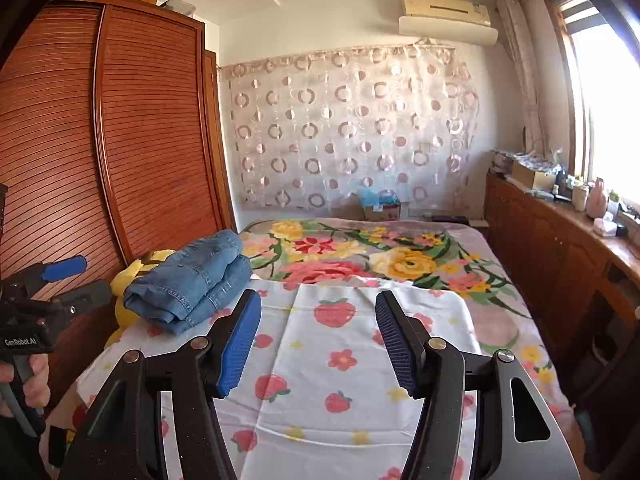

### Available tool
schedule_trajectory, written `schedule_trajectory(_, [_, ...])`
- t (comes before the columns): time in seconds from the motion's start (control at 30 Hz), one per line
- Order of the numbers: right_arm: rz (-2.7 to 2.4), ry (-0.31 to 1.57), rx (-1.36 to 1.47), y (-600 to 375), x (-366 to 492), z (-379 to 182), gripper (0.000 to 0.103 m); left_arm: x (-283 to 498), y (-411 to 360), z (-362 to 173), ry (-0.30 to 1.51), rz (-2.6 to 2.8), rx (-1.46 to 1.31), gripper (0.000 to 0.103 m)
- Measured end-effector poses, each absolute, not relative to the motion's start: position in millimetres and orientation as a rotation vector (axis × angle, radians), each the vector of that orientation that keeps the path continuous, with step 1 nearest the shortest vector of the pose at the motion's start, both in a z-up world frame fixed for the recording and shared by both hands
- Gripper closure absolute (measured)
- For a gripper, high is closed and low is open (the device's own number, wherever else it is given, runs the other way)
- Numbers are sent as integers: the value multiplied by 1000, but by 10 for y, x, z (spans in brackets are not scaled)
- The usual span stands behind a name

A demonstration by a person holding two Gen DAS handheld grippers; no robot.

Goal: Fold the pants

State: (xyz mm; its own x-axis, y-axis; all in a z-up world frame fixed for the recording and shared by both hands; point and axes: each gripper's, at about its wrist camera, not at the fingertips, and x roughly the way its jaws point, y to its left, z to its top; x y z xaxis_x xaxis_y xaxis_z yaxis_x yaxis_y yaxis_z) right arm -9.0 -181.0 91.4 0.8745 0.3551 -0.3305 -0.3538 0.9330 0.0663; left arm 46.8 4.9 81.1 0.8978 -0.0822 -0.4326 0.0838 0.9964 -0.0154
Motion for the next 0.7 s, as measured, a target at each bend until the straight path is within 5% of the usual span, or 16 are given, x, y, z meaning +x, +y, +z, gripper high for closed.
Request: schedule_trajectory(0.7, [327, 311, 5, -1698, -277, 886, 41, 399, 112, 802, 439, -47, 12, 4])
